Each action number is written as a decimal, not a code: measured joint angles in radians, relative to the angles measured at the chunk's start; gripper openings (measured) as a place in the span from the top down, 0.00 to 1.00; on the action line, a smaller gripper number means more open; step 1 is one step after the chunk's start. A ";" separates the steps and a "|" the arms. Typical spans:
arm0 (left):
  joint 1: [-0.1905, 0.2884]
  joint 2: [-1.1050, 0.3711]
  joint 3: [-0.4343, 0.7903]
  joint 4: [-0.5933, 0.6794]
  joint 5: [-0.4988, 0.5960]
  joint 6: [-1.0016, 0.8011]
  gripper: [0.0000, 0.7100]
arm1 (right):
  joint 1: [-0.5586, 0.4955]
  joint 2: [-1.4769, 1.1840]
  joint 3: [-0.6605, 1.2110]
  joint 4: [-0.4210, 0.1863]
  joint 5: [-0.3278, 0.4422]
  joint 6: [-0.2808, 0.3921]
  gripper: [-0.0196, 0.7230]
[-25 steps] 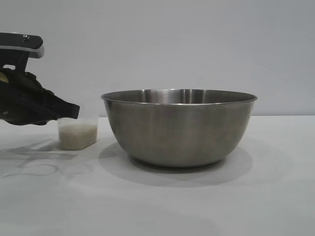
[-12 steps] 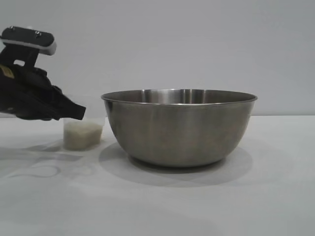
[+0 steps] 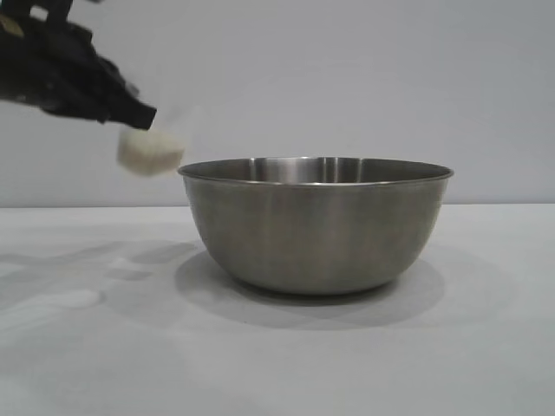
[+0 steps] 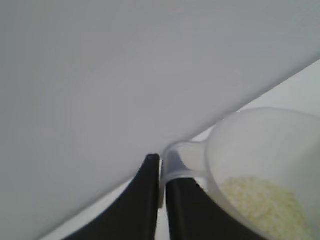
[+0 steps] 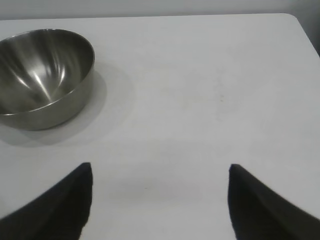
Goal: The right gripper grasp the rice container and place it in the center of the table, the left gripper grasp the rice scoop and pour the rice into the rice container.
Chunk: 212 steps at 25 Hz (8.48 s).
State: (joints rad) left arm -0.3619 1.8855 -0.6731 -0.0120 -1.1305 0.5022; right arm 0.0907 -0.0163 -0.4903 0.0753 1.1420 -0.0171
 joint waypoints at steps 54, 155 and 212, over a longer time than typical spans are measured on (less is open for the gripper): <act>-0.023 -0.091 -0.198 0.882 0.054 0.828 1.00 | 0.000 0.000 0.000 0.000 0.000 0.000 0.32; -0.039 0.057 -0.013 -0.576 -0.008 -0.191 1.00 | -0.013 0.000 0.000 0.002 0.000 0.000 0.32; -0.039 0.053 0.414 -0.264 -0.022 -0.419 0.65 | -0.013 0.000 0.000 0.002 0.000 0.000 0.32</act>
State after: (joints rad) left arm -0.4010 1.9384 -0.2587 -0.2758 -1.1523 0.0829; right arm 0.0776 -0.0163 -0.4903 0.0771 1.1420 -0.0171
